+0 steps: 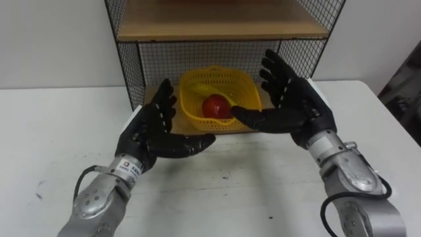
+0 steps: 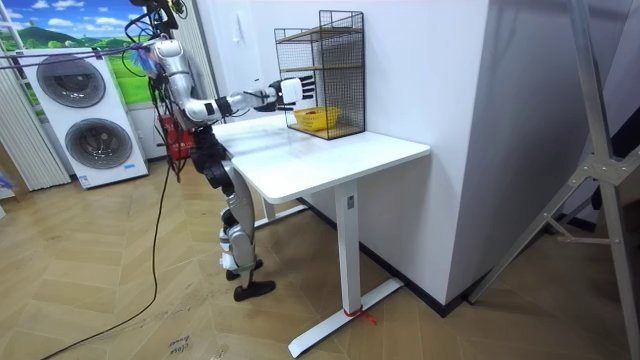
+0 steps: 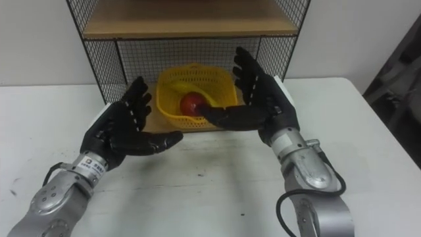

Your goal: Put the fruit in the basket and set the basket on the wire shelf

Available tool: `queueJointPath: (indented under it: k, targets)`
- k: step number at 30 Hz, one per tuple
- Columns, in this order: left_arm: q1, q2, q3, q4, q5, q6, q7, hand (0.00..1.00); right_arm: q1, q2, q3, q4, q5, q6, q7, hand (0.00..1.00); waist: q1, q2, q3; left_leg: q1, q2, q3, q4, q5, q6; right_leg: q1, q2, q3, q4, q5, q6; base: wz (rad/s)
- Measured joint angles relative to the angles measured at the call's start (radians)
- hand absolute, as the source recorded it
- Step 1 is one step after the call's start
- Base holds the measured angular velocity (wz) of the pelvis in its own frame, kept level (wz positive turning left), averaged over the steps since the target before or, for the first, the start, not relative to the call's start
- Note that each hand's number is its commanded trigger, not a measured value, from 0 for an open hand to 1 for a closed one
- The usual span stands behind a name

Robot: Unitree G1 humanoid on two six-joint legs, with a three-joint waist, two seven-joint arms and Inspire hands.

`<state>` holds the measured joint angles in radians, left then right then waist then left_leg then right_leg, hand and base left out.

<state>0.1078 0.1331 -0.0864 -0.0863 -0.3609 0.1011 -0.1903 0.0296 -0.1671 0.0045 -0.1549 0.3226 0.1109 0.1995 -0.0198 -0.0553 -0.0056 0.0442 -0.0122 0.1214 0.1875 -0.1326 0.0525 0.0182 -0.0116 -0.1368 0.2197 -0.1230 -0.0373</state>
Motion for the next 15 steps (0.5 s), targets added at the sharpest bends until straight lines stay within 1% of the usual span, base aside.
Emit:
queueJointPath:
  k: [2, 3, 4, 6, 8, 9, 11, 13, 15]
  targets:
    - [0.029, 0.001, 0.007, -0.004, 0.000, -0.005, -0.001, 0.00, 0.035, 0.000, -0.009, -0.026, -0.001, -0.025, 0.002, 0.00, -0.001, 0.007, -0.0034, 0.002, 0.000, 0.000, 0.001, -0.003, -0.004, -0.001, 0.000, 0.001, 0.000, -0.003, 0.004, 0.00]
    - [0.032, 0.003, 0.007, -0.005, 0.000, -0.006, -0.001, 0.00, 0.042, 0.000, -0.010, -0.031, -0.003, -0.026, 0.002, 0.00, -0.003, 0.009, -0.0036, 0.002, 0.000, 0.000, 0.000, -0.003, -0.004, -0.002, 0.000, 0.001, 0.000, -0.003, 0.004, 0.00]
    - [0.048, 0.006, 0.007, -0.017, 0.000, -0.008, -0.002, 0.00, 0.061, 0.000, -0.013, -0.048, -0.008, -0.028, 0.002, 0.00, -0.003, 0.012, -0.0056, 0.002, 0.000, 0.000, 0.000, -0.003, -0.004, -0.002, 0.000, 0.001, -0.001, -0.003, 0.004, 0.00]
    - [0.086, 0.009, 0.008, -0.058, 0.000, -0.019, -0.005, 0.00, 0.101, 0.000, -0.026, -0.072, -0.007, -0.039, 0.011, 0.00, -0.001, 0.017, -0.0033, 0.001, 0.000, -0.001, 0.000, -0.003, -0.004, -0.002, 0.000, 0.000, -0.001, -0.003, 0.004, 0.00]
    - [0.136, 0.019, 0.012, -0.107, 0.000, -0.028, -0.025, 0.00, 0.156, -0.001, -0.039, -0.092, -0.007, -0.049, 0.014, 0.00, -0.001, 0.022, -0.0022, 0.002, 0.000, -0.001, 0.000, -0.003, -0.004, -0.002, 0.000, 0.000, -0.001, -0.003, 0.004, 0.00]
    - [0.147, 0.019, 0.017, -0.116, -0.001, -0.031, -0.031, 0.00, 0.168, -0.001, -0.041, -0.093, -0.007, -0.054, 0.014, 0.00, -0.001, 0.023, -0.0026, 0.002, 0.000, -0.001, 0.000, -0.003, -0.004, -0.002, 0.000, 0.000, -0.001, -0.003, 0.004, 0.00]
    - [0.182, 0.020, 0.049, -0.142, -0.003, -0.044, -0.053, 0.00, 0.212, 0.000, -0.060, -0.095, 0.014, -0.060, 0.014, 0.00, 0.001, 0.028, -0.0029, 0.002, 0.000, -0.001, 0.000, -0.003, -0.004, -0.001, 0.000, 0.000, -0.001, -0.003, 0.004, 0.00]
    - [0.199, 0.020, 0.072, -0.161, -0.004, -0.047, -0.062, 0.00, 0.234, 0.000, -0.074, -0.100, 0.034, -0.068, 0.010, 0.00, 0.002, 0.031, -0.0024, 0.001, 0.000, -0.001, 0.000, -0.004, -0.004, -0.002, 0.000, 0.000, -0.001, -0.004, 0.005, 0.00]
    - [0.210, 0.020, 0.089, -0.178, -0.013, -0.064, -0.084, 0.00, 0.240, 0.000, -0.079, -0.105, 0.035, -0.069, 0.009, 0.00, 0.001, 0.036, -0.0013, -0.002, 0.000, -0.001, 0.000, -0.004, -0.004, -0.007, 0.000, 0.001, -0.001, -0.004, 0.005, 0.00]
